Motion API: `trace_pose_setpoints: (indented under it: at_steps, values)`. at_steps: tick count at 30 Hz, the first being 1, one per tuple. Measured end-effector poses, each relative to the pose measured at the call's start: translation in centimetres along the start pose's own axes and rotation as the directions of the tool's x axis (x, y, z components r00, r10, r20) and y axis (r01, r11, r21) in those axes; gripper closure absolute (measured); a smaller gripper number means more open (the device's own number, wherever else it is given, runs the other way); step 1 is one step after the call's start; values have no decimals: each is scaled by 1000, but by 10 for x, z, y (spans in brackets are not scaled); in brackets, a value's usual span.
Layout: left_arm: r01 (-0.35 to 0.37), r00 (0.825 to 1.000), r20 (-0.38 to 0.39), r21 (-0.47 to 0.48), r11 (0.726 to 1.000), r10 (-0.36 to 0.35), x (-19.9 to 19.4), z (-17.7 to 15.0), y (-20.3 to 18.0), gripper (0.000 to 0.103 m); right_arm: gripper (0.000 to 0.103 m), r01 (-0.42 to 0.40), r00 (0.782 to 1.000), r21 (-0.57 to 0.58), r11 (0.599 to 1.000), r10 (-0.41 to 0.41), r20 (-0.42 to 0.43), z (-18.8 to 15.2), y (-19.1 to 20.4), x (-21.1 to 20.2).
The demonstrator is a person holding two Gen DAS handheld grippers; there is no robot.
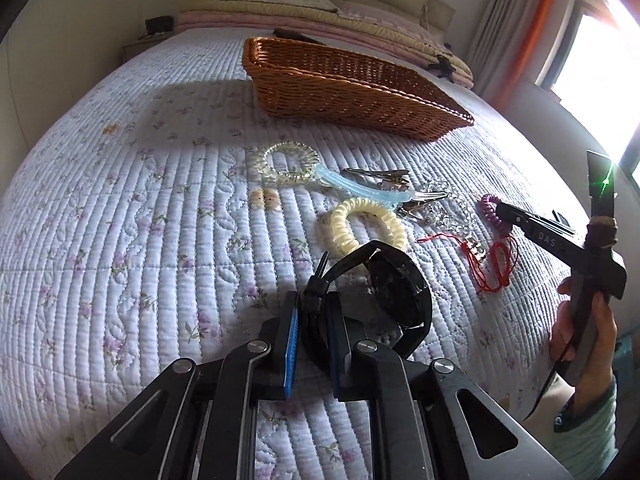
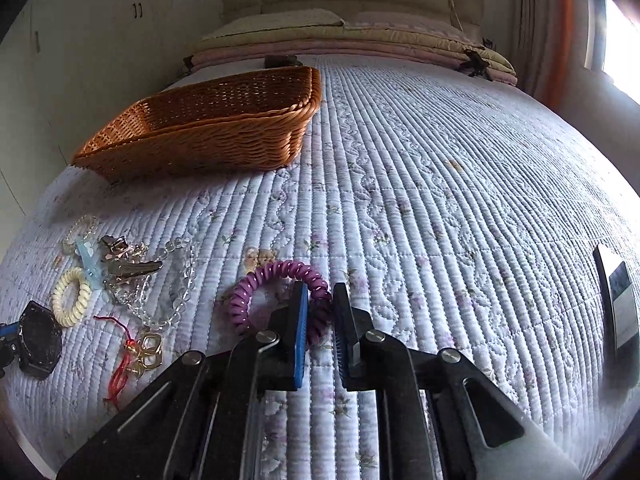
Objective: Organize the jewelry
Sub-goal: 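Grasp the black watch with the left tool while the right tool grasps the purple coil hair tie, then carry both items into the wicker basket and open both tools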
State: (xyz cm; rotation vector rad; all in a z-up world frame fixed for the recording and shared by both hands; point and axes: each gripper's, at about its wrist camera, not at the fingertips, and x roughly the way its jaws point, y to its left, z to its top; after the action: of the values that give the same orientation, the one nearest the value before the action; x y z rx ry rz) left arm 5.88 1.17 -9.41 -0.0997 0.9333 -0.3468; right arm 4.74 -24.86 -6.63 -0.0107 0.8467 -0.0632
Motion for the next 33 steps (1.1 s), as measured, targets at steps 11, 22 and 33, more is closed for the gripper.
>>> trace_pose_setpoints:
  at_steps: [11, 22, 33]
  values:
    - [15, 997, 72, -14, 1000, -14, -12, 0, 2, 91, 90, -96, 989, 3, 995, 95, 113, 2, 16, -23]
    - [13, 980, 199, -38, 999, -5, -45, 99, -15, 91, 90, -89, 962, -38, 995, 96, 257, 98, 44, -56]
    - [-80, 985, 143, -108, 991, 95, 60, 222, 0, 91, 90, -128, 988, 19, 992, 126, 87, 179, 48, 60]
